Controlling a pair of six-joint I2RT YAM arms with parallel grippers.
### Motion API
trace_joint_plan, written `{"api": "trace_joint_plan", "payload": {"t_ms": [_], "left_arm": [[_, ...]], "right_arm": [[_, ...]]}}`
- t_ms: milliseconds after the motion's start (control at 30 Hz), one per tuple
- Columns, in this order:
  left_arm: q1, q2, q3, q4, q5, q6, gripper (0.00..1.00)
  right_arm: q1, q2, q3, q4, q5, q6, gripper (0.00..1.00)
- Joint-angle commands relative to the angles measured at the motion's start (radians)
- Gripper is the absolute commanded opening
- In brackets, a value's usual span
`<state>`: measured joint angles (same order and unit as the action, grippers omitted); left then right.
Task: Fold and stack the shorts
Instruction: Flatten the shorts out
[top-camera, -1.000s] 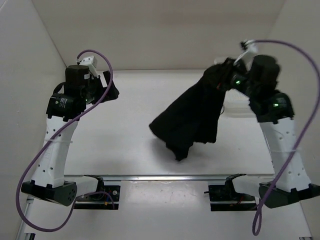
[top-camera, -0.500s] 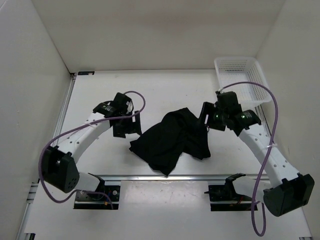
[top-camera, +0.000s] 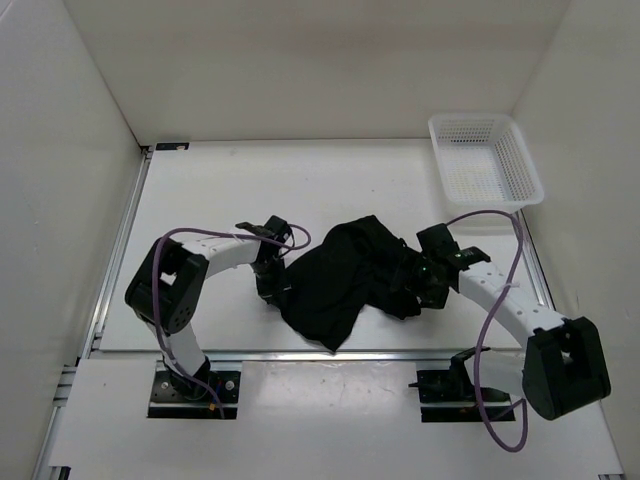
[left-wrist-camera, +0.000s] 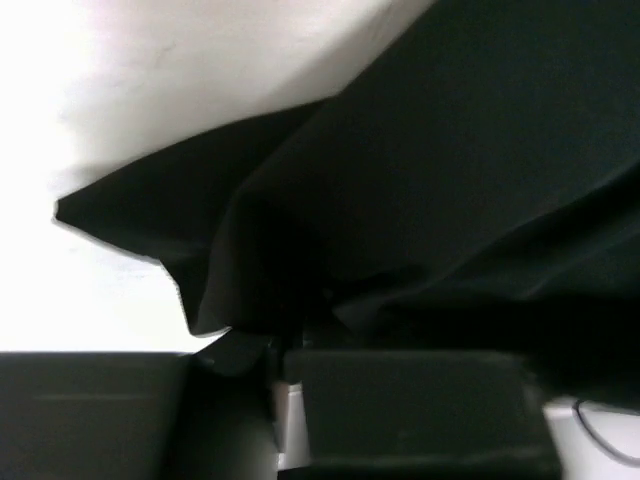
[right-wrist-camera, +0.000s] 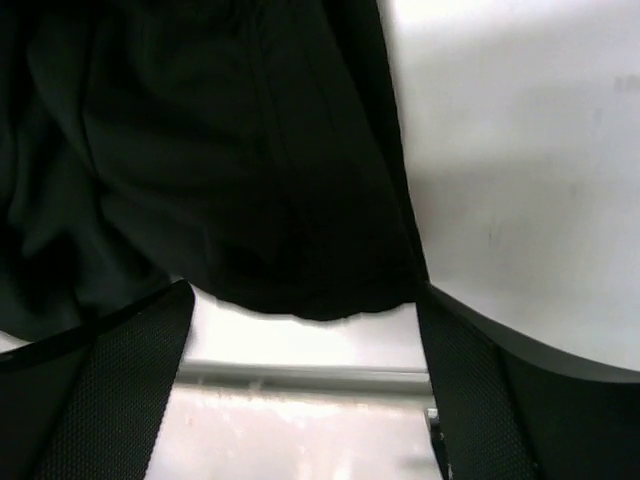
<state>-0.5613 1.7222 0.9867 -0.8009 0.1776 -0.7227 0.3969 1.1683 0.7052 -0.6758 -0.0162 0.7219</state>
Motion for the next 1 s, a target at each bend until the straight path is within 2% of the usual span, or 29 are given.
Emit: {"api": "trace_joint_plan", "payload": {"t_ms": [0,100,133,200,233,333,367,400,433,467,567,667,800,867,967], "left_arm": [[0.004,0.031,0.021,0.065,-0.006,-0.02,0.1],[0.014,-0.002,0.061,0.046,-0.021,-0.02,0.1],[0.027,-0.039,0.078,0.013,-0.042,-0.02,0.1],[0.041,-0.079,0.153,-0.035,-0.065,-0.008,0.1],[0.041,-0.116,0.186,-0.061,-0.097,0.002,0.1],[0.051,-0.174,0.349,-0.185,-0.182,0.028,0.1],[0.051,-0.183,0.398,-0.217,-0.202,0.028,0.1],[0.051,-0.199,0.55,-0.321,-0.263,0.052,0.1],[0.051,-0.199,0.552,-0.322,-0.263,0.052,0.1],[0.06,-0.21,0.652,-0.389,-0.282,0.063,0.1],[0.06,-0.248,0.809,-0.457,-0.337,0.086,0.1],[0.081,-0.309,0.892,-0.509,-0.346,0.118,0.1],[0.136,-0.374,1.009,-0.546,-0.36,0.157,0.1],[0.164,-0.374,1.041,-0.555,-0.36,0.173,0.1],[0.225,-0.288,1.107,-0.546,-0.336,0.206,0.1]], "right_arm": [[-0.004,0.057,-0.021,0.145,0.039,0.01,0.88],[-0.004,0.112,-0.035,0.243,0.048,0.01,0.75],[-0.004,0.134,-0.035,0.257,0.038,0.019,0.64],[0.017,0.2,-0.009,0.268,0.027,0.019,0.47],[0.017,0.215,0.023,0.268,0.027,0.019,0.27],[0.026,0.226,0.092,0.239,0.047,-0.015,0.0],[0.026,0.226,0.161,0.219,0.064,-0.042,0.0],[0.026,0.194,0.282,0.15,0.118,-0.097,0.0],[0.036,0.194,0.283,0.124,0.119,-0.098,0.0],[0.036,0.182,0.325,0.098,0.136,-0.116,0.0],[0.046,0.114,0.477,0.01,0.203,-0.183,0.0],[0.056,0.036,0.591,-0.071,0.249,-0.24,0.0],[0.056,-0.079,0.645,-0.128,0.321,-0.282,0.0],[0.056,-0.102,0.668,-0.151,0.344,-0.291,0.0],[0.056,-0.102,0.694,-0.16,0.344,-0.291,0.0]]}}
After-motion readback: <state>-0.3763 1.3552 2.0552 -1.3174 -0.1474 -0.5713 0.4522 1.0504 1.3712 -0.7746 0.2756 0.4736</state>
